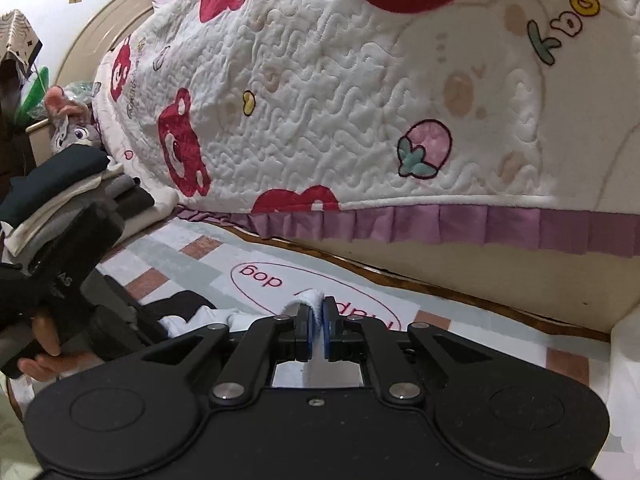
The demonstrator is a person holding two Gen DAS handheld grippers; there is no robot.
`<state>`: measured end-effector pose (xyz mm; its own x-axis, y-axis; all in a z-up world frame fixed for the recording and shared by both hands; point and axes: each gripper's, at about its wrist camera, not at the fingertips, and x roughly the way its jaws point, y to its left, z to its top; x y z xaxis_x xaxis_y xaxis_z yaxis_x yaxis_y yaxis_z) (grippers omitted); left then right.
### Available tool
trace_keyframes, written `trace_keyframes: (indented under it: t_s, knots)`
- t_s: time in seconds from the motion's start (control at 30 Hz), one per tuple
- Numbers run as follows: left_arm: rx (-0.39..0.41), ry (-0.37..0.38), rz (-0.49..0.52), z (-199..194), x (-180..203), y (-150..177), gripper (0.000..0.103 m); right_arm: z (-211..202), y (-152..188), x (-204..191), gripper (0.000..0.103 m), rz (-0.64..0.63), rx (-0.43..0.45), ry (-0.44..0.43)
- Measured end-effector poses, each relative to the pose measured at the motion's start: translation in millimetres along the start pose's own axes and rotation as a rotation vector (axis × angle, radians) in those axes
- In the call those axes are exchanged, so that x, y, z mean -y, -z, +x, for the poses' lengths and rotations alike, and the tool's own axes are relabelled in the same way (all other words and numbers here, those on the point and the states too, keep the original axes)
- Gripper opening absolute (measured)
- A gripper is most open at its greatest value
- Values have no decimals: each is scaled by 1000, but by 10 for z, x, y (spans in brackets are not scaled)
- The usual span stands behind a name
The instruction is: Fold clothes
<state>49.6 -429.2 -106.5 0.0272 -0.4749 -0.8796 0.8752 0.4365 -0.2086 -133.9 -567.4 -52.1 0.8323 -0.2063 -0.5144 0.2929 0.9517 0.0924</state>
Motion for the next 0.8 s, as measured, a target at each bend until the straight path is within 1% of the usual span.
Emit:
trace_keyframes:
  t_s: [0.13, 0.2, 0.5, 0.57, 0.6, 0.7, 0.73, 0.77, 0.8]
  knots:
    - [10, -30, 8, -180, -106, 146, 1, 45, 40, 38, 7, 17, -8, 12]
    - [68, -92, 38, -441, -141, 222, 1, 72, 50, 53, 7, 19, -13, 23]
    - [156, -242, -180, -922, -916, 679, 1, 227, 115, 120, 8, 30, -45, 71]
    - [176, -275, -228, -1029, -1088, 781, 1, 301, 155, 132, 11, 32, -63, 82]
    - [187, -287, -247, -1072, -1155, 820, 2, 335, 175, 138, 11, 35, -71, 86]
    - [239, -285, -237, -1114, -1167, 826, 3, 400, 235, 169, 11, 58, -90, 91]
    - [274, -284, -200, -1165, -1129, 812, 7, 413, 253, 183, 12, 69, -95, 92]
    - [309, -280, -165, -1215, -1093, 796, 9, 423, 272, 201, 14, 83, -100, 93]
    - [339, -268, -142, -1262, -1063, 770, 13, 424, 293, 227, 15, 103, -106, 92]
